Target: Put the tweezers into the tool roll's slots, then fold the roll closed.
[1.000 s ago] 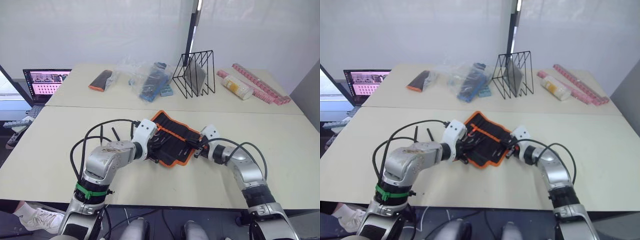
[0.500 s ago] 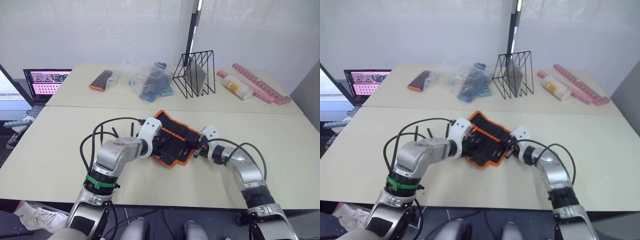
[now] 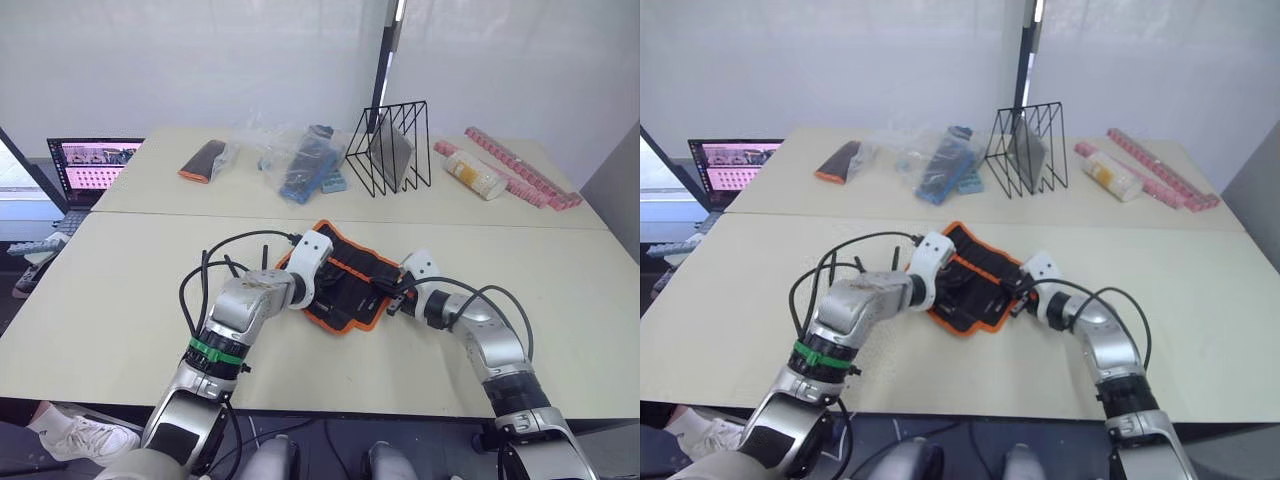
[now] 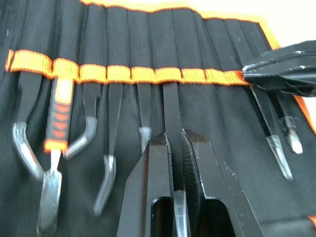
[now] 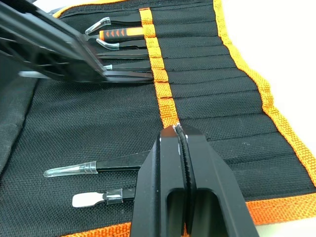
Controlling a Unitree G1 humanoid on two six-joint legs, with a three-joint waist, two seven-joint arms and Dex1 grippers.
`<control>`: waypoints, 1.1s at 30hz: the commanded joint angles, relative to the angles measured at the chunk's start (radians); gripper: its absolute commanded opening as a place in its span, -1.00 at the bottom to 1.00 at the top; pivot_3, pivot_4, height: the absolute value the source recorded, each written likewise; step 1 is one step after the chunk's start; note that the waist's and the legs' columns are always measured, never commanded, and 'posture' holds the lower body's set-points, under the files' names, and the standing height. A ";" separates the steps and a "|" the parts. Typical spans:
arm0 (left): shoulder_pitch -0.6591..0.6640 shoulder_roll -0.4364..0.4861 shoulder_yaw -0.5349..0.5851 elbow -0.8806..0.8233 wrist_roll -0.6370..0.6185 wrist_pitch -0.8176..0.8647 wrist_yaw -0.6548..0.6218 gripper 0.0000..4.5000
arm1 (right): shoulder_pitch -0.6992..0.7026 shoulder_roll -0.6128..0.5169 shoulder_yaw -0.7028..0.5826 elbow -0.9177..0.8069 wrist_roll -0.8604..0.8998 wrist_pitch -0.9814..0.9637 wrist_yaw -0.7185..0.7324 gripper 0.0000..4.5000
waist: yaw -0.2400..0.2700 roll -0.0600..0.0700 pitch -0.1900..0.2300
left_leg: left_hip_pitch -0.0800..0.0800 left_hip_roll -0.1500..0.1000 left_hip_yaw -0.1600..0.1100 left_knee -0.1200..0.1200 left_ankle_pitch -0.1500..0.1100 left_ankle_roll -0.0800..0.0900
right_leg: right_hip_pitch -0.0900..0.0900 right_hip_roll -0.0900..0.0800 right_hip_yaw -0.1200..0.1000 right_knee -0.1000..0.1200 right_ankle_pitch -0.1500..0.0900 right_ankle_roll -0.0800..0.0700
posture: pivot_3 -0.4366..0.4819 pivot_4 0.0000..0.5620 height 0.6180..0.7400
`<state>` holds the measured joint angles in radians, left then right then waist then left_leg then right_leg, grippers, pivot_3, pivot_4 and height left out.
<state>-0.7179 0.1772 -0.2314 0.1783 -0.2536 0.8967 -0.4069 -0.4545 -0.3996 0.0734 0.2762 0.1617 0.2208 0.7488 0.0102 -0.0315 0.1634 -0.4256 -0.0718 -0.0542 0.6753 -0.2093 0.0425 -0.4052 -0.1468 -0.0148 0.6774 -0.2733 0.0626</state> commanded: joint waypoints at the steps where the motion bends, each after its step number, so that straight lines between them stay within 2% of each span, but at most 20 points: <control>1: -0.042 -0.022 -0.020 0.105 0.050 -0.126 -0.027 -0.98 | 0.007 -0.003 0.018 0.004 -0.025 0.016 -0.010 -1.00 | 0.001 0.000 0.000 | 0.000 0.000 0.000 0.000 0.000 0.000 | 0.000 0.000 0.000 0.000 0.000 0.000 | -0.05 -0.47 0.13; 9: -0.116 -0.064 -0.009 0.302 0.112 -0.280 -0.057 -0.98 | 0.015 -0.003 0.024 0.005 -0.027 0.017 -0.012 -1.00 | 0.001 0.000 0.000 | 0.000 0.000 0.000 0.001 0.000 0.000 | 0.001 0.000 0.000 0.000 0.000 0.000 | -0.05 -0.47 0.13; 14: -0.115 -0.061 -0.004 0.341 0.144 -0.313 -0.052 -0.98 | 0.010 -0.002 0.027 0.012 -0.027 0.013 -0.012 -1.00 | 0.001 0.000 0.000 | 0.000 0.000 0.000 0.001 0.000 0.000 | 0.001 0.000 -0.001 0.000 0.000 0.000 | -0.05 -0.47 0.13; 17: -0.101 -0.063 0.022 0.307 0.124 -0.294 -0.060 -0.98 | 0.007 0.003 0.030 0.016 -0.028 0.011 -0.013 -1.00 | 0.001 0.000 0.000 | 0.000 0.000 0.000 0.001 0.000 0.000 | 0.001 0.000 -0.001 0.000 0.000 0.001 | -0.05 -0.47 0.13; 19: -0.085 -0.058 0.039 0.261 0.105 -0.259 -0.066 -0.62 | 0.003 0.006 0.032 0.020 -0.029 0.009 -0.013 -1.00 | -0.001 0.000 0.000 | 0.000 0.000 0.000 0.001 0.000 0.000 | 0.001 0.000 -0.001 0.000 0.000 0.001 | -0.05 -0.47 0.13; 21: -0.068 -0.035 0.030 0.202 0.108 -0.186 -0.075 -0.40 | -0.002 0.008 0.034 0.027 -0.031 0.007 -0.012 -1.00 | -0.005 0.000 0.000 | 0.000 0.000 0.000 0.001 0.000 0.000 | 0.001 0.000 -0.001 0.000 0.000 0.001 | -0.05 -0.47 0.13; 24: -0.046 -0.001 0.016 0.091 0.110 -0.085 -0.084 0.05 | -0.008 0.011 0.039 0.040 -0.036 0.002 -0.012 -1.00 | -0.018 0.000 0.000 | 0.000 0.000 0.000 0.001 0.000 0.000 | 0.000 0.000 0.000 0.002 0.000 0.000 | -0.05 -0.47 0.13; 30: -0.018 0.058 0.101 -0.203 0.022 0.117 -0.089 0.95 | -0.023 0.011 0.043 0.073 -0.041 -0.009 -0.011 -1.00 | -0.026 0.000 0.000 | 0.000 0.000 0.000 0.000 0.000 0.000 | -0.001 0.001 0.000 0.002 0.000 0.000 | -0.05 -0.47 0.13; 33: -0.010 0.119 0.163 -0.296 -0.004 0.165 -0.094 0.99 | -0.034 0.012 0.044 0.094 -0.044 -0.018 -0.008 -1.00 | -0.024 0.000 0.000 | 0.001 0.000 0.000 0.000 0.000 0.000 | 0.000 0.001 0.000 0.002 0.000 0.000 | -0.05 -0.47 0.13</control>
<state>-0.7249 0.2714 -0.1136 -0.0404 -0.2345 1.0392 -0.4958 -0.4987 -0.3809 0.1090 0.3262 0.1474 0.1973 0.7460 -0.0142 -0.0312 0.1632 -0.4245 -0.0714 -0.0543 0.6755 -0.2093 0.0425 -0.4049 -0.1462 -0.0148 0.6791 -0.2732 0.0630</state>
